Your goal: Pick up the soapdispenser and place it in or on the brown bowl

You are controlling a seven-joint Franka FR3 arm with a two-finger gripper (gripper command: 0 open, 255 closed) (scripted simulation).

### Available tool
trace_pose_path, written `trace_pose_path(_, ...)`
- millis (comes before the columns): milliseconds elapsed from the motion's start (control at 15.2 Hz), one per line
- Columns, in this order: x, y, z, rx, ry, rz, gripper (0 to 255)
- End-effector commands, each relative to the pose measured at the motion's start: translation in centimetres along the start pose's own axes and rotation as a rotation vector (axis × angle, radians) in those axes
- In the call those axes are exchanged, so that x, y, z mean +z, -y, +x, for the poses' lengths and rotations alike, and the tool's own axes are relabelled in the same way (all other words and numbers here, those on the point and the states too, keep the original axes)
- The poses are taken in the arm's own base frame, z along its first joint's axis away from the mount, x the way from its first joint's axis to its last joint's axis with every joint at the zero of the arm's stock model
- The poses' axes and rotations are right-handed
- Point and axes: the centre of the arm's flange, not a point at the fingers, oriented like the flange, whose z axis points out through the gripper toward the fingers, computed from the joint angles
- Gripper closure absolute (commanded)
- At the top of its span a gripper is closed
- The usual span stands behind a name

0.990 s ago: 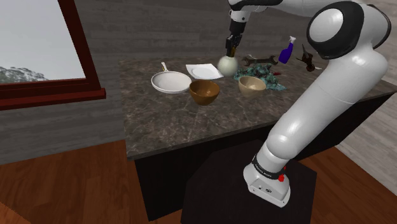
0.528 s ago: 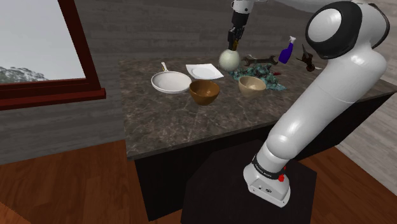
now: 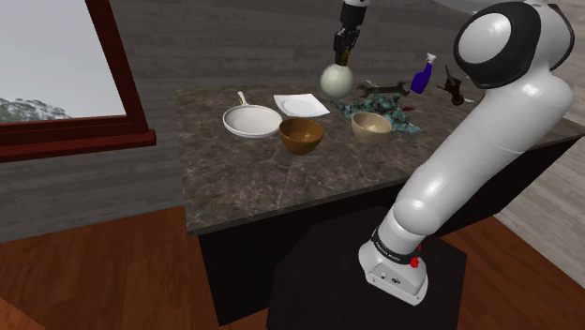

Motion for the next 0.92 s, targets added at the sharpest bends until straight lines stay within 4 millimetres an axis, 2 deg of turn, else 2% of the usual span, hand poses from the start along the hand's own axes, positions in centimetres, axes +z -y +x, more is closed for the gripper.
trace_pose_path(0,-0.9,2.3,0.1,0.001,0.000,0.000,255)
trace_pose_path(792,-5.8,17.4,1.1,0.001,0.000,0.000,255)
trace_pose_path(858,-5.3,17.4,1.0,0.001,0.000,0.000,255)
